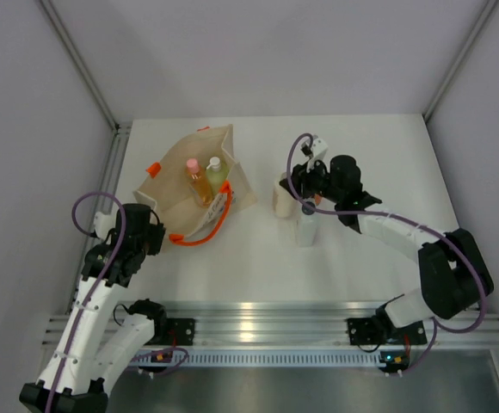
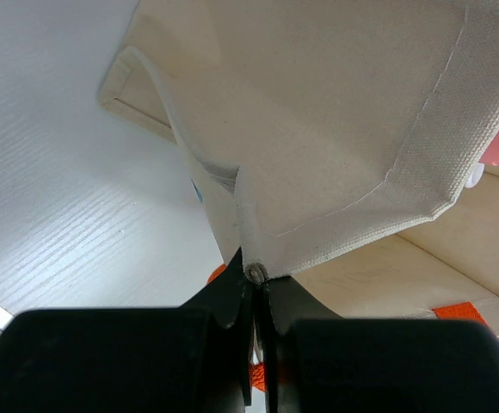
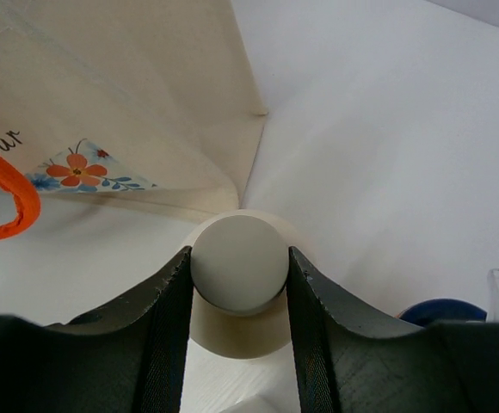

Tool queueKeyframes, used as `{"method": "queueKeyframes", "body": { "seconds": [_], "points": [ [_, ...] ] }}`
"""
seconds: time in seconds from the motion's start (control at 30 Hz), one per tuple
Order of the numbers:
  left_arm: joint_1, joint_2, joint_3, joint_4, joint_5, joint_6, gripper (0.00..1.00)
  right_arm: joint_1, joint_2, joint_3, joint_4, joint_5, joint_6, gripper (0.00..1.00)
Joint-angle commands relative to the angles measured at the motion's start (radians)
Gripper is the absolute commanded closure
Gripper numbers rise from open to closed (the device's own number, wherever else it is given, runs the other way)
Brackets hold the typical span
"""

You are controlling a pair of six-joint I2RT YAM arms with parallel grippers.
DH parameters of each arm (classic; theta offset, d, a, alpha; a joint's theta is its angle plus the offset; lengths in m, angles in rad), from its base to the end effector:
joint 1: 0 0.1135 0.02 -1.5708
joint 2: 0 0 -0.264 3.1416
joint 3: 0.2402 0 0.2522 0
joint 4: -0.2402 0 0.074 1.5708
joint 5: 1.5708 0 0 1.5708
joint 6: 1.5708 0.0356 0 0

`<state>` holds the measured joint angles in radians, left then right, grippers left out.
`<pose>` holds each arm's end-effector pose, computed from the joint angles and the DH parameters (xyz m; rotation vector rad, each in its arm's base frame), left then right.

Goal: Take the personal care products out of the canvas bag

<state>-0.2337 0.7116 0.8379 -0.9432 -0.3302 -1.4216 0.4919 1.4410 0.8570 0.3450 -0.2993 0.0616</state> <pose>0.1284 -0.0187 0.2978 -1.4537 1.8738 -0.4230 0.2843 0.1643 0.2647 -0.6045 1.7474 0.6605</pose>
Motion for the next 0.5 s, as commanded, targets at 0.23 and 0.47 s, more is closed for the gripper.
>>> {"method": "queueKeyframes", "body": {
  "seconds": [0.23, 0.47],
  "points": [
    [-0.001, 0.011, 0.0, 0.017, 0.033, 0.0, 1.0, -0.118, 0.111, 0.183, 0.106, -0.414, -0.143, 1.0],
    [-0.001, 0.012, 0.003, 0.017, 0.028, 0.006, 1.0, -0.161, 0.18, 0.237, 0.12, -0.575, -0.195, 1.0]
  ]
}}
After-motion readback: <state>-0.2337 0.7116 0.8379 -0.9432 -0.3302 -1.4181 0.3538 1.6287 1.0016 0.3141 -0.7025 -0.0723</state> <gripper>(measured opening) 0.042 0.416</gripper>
